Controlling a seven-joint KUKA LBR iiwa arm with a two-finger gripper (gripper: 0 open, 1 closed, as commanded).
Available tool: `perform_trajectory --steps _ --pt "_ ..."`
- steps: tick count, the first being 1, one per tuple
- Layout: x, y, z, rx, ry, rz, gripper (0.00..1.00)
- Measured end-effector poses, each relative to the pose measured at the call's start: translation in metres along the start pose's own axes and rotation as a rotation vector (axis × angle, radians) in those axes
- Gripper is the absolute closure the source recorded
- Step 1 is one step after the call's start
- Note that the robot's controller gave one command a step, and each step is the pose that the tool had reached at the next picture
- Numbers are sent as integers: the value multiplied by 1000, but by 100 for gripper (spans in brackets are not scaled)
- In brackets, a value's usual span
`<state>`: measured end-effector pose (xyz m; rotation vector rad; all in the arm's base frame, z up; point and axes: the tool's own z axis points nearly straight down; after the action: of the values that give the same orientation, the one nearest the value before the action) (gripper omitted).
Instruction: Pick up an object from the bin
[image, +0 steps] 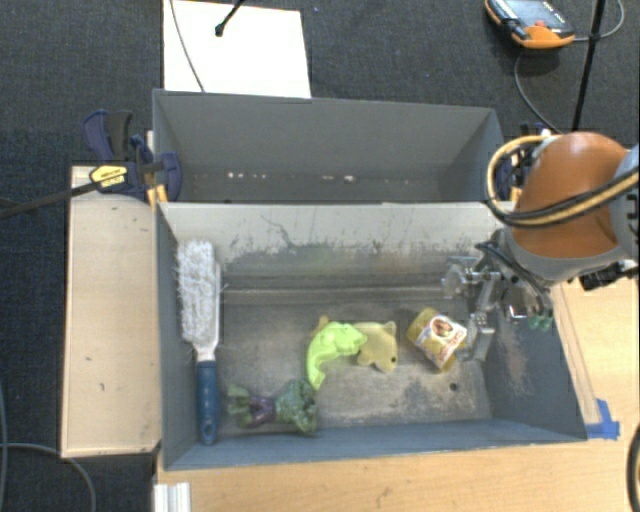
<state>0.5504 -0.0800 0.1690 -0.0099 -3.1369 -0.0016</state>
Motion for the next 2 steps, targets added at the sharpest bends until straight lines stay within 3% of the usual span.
perform_trajectory --steps 1,2 --pt "-2 0 -4 1 -8 -3 0" --pt "-4 -5 47 0 -11 126 0"
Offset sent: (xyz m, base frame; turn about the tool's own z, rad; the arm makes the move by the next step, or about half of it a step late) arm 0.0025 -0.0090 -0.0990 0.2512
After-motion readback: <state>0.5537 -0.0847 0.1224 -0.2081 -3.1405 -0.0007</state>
